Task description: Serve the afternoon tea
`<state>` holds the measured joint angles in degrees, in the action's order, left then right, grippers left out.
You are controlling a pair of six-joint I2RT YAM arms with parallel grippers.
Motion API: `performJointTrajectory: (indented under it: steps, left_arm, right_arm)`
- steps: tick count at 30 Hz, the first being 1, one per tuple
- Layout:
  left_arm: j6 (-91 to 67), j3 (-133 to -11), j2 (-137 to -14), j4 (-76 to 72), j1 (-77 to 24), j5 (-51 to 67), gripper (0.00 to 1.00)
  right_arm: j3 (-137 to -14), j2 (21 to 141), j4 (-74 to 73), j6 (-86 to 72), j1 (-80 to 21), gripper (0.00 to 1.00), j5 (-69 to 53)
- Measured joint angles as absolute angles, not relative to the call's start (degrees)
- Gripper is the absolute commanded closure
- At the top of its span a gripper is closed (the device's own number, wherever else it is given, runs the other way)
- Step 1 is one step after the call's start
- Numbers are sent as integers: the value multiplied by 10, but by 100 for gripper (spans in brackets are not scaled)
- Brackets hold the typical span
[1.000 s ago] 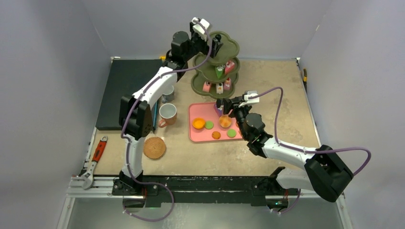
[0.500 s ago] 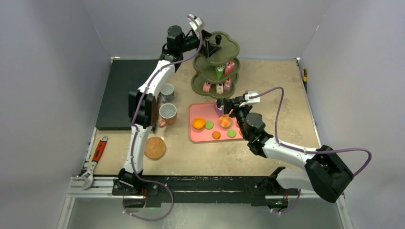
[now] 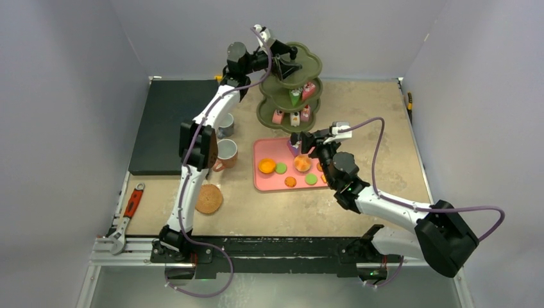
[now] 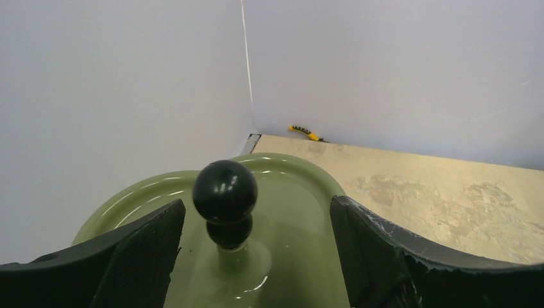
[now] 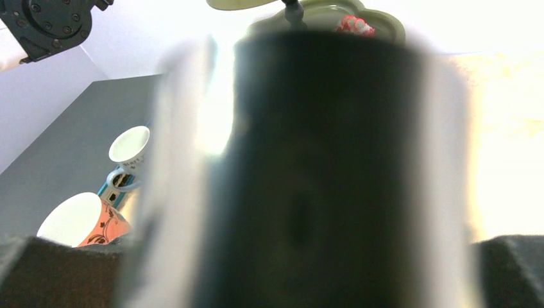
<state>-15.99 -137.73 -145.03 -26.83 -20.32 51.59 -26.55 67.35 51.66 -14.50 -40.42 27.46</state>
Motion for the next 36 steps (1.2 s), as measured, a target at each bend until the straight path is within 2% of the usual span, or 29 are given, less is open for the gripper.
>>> performJointTrajectory:
  steps: [3, 8, 10, 15, 16, 18, 19, 26, 36]
  left_arm:
    - [-170, -1381, -1459, -291, -203, 522, 26]
    - [-170, -1382, -1468, -303, -203, 513, 56]
    - [-169, -1382, -1470, -309, -203, 500, 64]
    - [-163, -1382, -1470, -326, -203, 458, 72]
    - [-162, -1382, -1470, -326, -203, 453, 77]
    - [-159, -1382, -1470, -323, -205, 445, 94]
    - [-158, -1382, -1470, -321, -207, 441, 98]
    - [-134, -1368, -1468, -329, -216, 399, 100]
    - [-68, -1207, -1371, -355, -228, 261, 100]
  right_arm:
    - [-265, 670, 511, -146, -404, 42, 275]
    - [-265, 670, 503, -152, -404, 42, 274]
    - [-265, 670, 501, -155, -404, 42, 274]
    - [-263, 666, 499, -159, -404, 42, 273]
    - [-262, 664, 498, -160, -404, 42, 273]
    - [-261, 661, 498, -161, -404, 42, 273]
    - [-261, 660, 498, -161, -404, 42, 273]
    - [-260, 660, 498, -165, -404, 42, 274]
    - [-259, 673, 505, -164, -404, 42, 274]
